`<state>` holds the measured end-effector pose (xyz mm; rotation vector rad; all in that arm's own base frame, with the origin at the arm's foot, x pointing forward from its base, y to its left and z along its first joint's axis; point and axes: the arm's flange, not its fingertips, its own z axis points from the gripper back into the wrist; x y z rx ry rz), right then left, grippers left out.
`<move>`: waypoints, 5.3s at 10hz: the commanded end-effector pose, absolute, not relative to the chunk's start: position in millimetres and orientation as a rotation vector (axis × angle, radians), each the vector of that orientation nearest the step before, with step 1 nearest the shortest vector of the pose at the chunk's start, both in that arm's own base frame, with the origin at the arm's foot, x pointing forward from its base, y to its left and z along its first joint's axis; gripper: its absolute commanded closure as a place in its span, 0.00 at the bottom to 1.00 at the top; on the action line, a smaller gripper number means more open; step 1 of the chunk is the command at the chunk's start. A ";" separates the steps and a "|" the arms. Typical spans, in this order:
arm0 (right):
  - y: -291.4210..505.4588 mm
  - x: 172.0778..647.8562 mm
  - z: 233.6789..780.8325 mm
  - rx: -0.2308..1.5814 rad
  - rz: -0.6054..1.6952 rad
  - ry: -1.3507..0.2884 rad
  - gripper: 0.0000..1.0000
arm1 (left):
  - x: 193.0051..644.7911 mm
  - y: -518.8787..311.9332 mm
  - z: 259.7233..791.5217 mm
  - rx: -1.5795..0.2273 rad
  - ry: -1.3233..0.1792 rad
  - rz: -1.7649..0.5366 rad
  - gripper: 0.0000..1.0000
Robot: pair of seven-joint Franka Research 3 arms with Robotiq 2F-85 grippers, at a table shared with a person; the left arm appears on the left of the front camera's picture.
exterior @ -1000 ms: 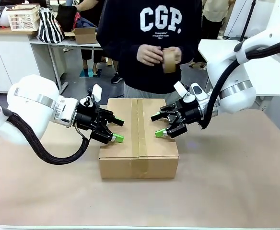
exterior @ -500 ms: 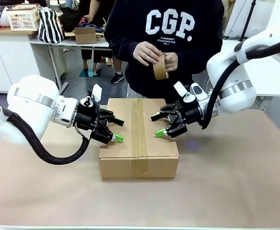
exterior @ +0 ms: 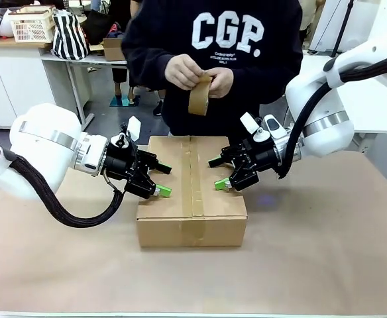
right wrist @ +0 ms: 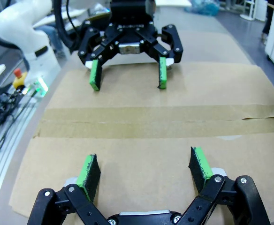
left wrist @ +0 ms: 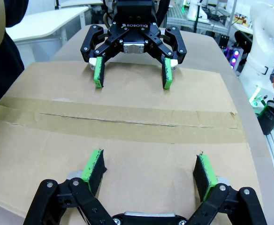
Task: Pack the gift set into the box.
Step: Press and hold the closed box until the human finishes sealing it.
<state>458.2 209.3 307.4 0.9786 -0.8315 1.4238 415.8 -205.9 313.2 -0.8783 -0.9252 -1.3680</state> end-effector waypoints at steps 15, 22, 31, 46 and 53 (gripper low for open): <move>209.3 457.6 306.3 0.974 1.423 -0.830 0.00 | 414.3 -204.9 311.6 -0.866 -0.920 -1.368 0.00; 209.3 457.6 306.3 0.974 1.423 -0.830 0.00 | 414.3 -204.9 311.6 -0.866 -0.920 -1.368 0.00; 209.3 457.6 306.3 0.974 1.423 -0.830 0.00 | 414.3 -204.9 311.6 -0.866 -0.920 -1.368 0.00; 209.3 457.6 306.3 0.974 1.423 -0.830 0.00 | 414.3 -204.9 311.6 -0.866 -0.920 -1.368 0.00; 209.3 457.6 306.3 0.974 1.423 -0.830 0.00 | 414.3 -204.9 311.6 -0.866 -0.920 -1.368 0.00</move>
